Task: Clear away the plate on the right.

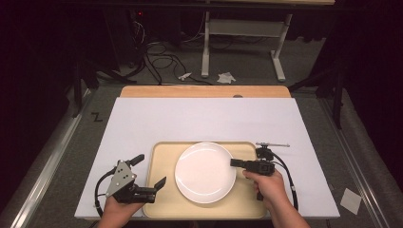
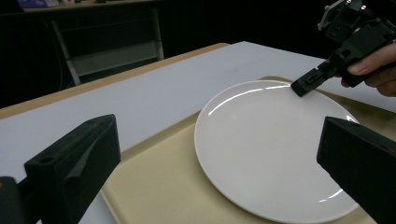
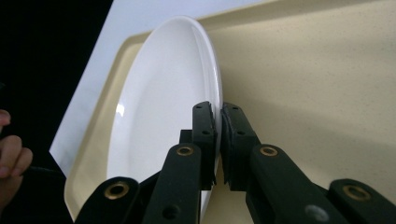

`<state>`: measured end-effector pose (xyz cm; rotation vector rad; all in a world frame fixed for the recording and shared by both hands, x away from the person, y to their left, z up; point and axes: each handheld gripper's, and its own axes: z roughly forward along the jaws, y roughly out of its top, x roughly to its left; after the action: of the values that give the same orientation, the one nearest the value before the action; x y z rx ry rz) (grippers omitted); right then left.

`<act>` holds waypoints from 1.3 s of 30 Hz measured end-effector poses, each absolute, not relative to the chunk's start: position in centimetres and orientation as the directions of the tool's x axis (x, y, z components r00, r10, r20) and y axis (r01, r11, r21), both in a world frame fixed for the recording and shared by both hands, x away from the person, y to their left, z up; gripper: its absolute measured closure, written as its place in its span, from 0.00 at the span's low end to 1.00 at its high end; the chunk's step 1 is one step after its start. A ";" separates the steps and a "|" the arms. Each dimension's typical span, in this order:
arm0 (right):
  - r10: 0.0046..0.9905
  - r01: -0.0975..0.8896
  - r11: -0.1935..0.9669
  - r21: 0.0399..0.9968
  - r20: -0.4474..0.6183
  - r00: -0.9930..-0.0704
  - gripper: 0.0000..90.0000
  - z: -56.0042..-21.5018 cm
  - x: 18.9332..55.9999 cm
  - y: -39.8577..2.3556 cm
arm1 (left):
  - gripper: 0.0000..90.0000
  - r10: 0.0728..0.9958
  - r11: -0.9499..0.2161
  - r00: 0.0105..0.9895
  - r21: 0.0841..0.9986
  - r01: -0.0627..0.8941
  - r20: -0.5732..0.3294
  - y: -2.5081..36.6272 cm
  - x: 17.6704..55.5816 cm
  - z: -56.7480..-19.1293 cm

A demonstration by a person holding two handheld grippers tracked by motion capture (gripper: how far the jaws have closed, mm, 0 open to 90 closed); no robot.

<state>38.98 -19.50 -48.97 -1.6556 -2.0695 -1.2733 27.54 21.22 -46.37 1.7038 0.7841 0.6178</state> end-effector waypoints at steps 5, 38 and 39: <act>0.714 0.873 0.037 0.487 0.598 -0.363 0.95 -49.1 38.9 -19.6 | 0.01 0.763 -0.175 0.646 0.966 0.189 0.012 21.2 27.5 -46.4; 0.721 0.861 0.077 0.503 0.569 -0.397 0.74 -49.2 39.1 -20.5 | 0.01 0.758 -0.185 0.652 0.963 0.197 0.012 21.1 27.6 -46.4; 0.713 0.850 0.071 0.522 0.569 -0.409 0.72 -49.0 39.1 -20.6 | 0.01 0.758 -0.188 0.652 0.962 0.199 0.013 21.0 27.7 -46.5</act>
<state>39.07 -20.59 -49.00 -1.6059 -2.1733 -1.2522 27.66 21.03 -46.47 1.7236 0.7810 0.6070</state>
